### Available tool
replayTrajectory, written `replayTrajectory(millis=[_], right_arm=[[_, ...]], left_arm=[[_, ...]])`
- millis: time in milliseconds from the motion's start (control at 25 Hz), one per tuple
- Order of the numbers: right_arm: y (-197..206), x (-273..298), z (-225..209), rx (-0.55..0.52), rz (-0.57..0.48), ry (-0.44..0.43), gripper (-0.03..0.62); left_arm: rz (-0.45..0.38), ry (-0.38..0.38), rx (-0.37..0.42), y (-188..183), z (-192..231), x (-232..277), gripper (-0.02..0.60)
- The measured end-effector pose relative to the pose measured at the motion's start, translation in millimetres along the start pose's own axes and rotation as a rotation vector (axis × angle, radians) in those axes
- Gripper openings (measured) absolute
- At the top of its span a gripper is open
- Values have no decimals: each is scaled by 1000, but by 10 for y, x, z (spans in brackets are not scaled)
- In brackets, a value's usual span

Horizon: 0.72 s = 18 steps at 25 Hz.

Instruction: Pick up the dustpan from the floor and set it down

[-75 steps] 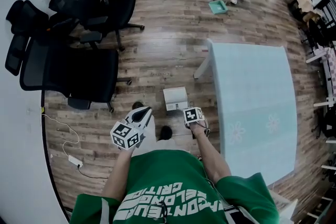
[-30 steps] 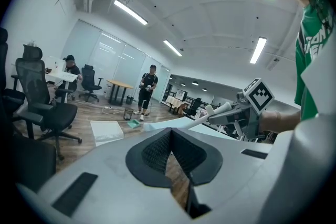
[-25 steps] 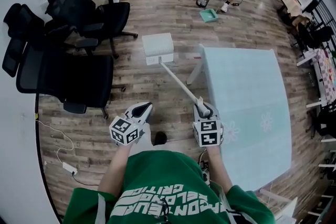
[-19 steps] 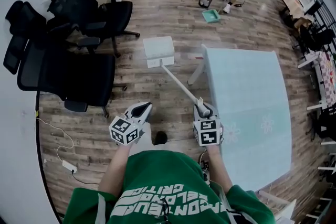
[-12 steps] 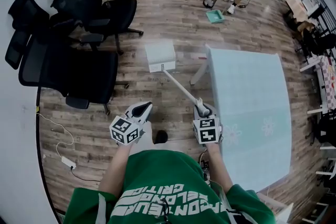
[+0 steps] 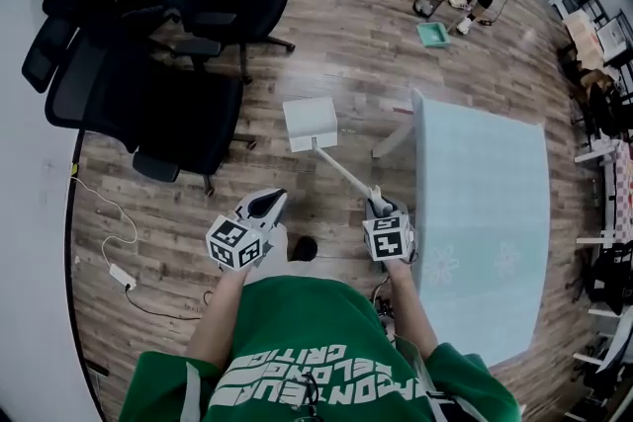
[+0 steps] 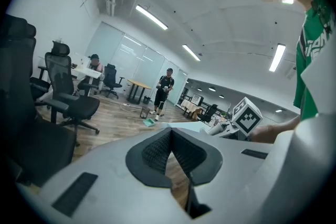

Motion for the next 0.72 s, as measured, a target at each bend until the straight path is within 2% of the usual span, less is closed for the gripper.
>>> replayTrajectory(millis=[360,520,720], right_arm=[[-145,527,489,-80,117,-67,106],[-163,752,874,-99,163,-77,106],[-113,972,1436,-88,235,-73,106]], left_arm=[[-21,-89,-59,-35,588,-416,2],[-13,-88,-64,4,942,-691,2],[35,-56,-59,48,1289,-1171,2]])
Point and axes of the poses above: the fingertips, and each gripper's own axes: x forward along the fingers, z to its left, y out of its underside, the point moved 3 cm from there along -x, backward along the fingers, and after that the axes turned 4 degrees about -y, right-handed, at the moved point
